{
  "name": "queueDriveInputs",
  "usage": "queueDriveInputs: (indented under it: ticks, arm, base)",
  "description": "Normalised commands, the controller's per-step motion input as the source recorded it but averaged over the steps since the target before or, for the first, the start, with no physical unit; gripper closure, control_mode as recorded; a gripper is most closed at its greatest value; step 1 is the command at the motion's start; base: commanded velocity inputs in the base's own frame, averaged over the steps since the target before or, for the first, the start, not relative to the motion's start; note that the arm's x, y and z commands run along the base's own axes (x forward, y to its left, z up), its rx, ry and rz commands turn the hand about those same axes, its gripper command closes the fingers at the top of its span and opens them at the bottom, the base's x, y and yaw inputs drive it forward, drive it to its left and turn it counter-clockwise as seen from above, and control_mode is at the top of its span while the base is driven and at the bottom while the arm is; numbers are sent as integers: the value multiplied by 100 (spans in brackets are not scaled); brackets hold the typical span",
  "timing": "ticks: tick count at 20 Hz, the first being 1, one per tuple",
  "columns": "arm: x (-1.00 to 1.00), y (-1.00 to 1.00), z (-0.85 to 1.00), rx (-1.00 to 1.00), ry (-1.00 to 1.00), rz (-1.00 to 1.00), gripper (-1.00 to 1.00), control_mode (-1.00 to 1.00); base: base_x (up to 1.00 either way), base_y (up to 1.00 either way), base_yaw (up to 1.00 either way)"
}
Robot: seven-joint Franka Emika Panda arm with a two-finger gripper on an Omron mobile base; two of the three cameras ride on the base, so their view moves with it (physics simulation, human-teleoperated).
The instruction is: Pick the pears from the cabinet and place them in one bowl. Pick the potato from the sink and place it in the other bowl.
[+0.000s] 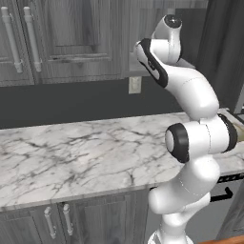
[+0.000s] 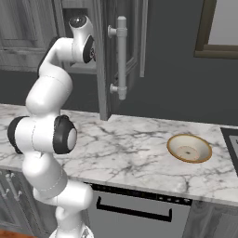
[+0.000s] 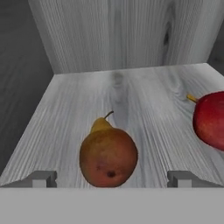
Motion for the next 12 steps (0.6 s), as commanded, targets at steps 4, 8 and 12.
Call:
queueDriveInputs:
  ticks: [4,8,12]
  arm:
    - [20,0,-8,0,5,0,-100,-100]
    - [17,0,0,0,11,0,-100,-100]
    - [22,0,0,0,12,0,-100,-100]
  base:
    - [0,0,0]
    - [0,0,0]
    - [0,0,0]
